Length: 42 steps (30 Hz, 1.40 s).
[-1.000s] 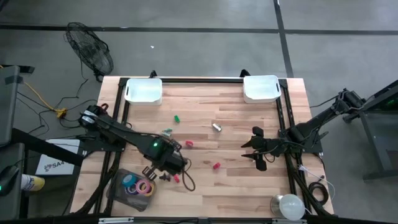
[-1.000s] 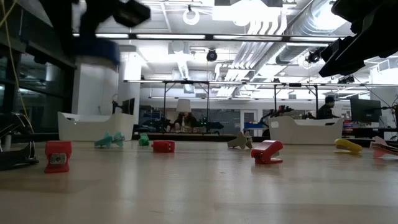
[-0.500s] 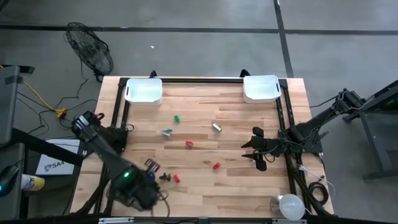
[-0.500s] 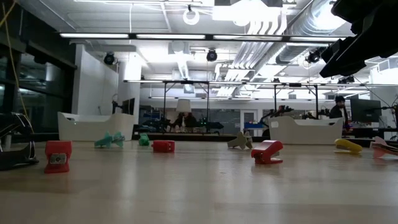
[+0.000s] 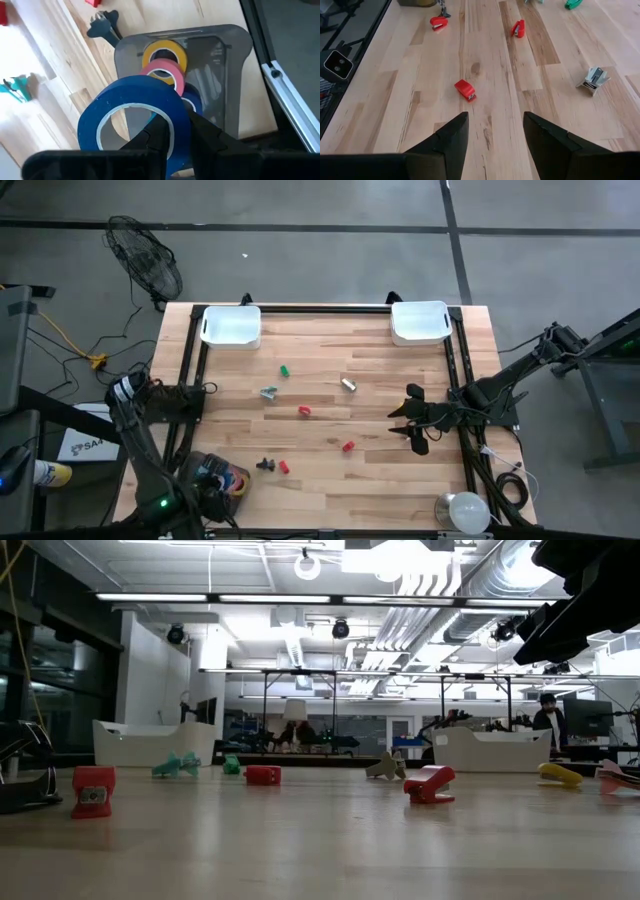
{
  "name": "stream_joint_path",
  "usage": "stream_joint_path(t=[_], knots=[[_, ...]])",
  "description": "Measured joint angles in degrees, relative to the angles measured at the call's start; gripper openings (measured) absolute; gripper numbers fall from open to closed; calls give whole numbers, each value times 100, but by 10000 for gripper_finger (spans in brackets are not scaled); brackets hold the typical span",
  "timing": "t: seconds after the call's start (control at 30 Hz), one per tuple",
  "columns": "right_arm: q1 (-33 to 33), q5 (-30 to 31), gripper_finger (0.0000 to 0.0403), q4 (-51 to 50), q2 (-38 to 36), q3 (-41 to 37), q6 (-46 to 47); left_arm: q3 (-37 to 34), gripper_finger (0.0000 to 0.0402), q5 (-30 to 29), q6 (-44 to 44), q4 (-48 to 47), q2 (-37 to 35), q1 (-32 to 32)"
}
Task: Pick and place Stapler, Stapler remover, tape
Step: Put the dark blue tape into the black bin
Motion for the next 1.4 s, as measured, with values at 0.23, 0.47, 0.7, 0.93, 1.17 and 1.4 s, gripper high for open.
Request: stream_joint_path(t=[0.23, 0.47, 0.7, 0.93, 1.17, 1.4], knots=[[0, 0, 181, 17, 0, 0, 0, 0, 50, 40, -288, 17, 399, -282], [1, 17, 181, 43, 0, 0, 0, -4, 50, 672, -398, 126, 732, -267], [0, 17, 181, 50, 2, 0, 0, -247, 50, 1019, -733, 361, 813, -267], [0, 20, 181, 62, 2, 0, 0, -806, 50, 1526, -985, 882, 819, -265], [1, 20, 181, 83, 1, 0, 0, -885, 50, 1546, -1217, 1104, 819, -265], [2, 20, 181, 87, 2, 0, 0, -885, 50, 1497, -1811, 1145, 819, -265]])
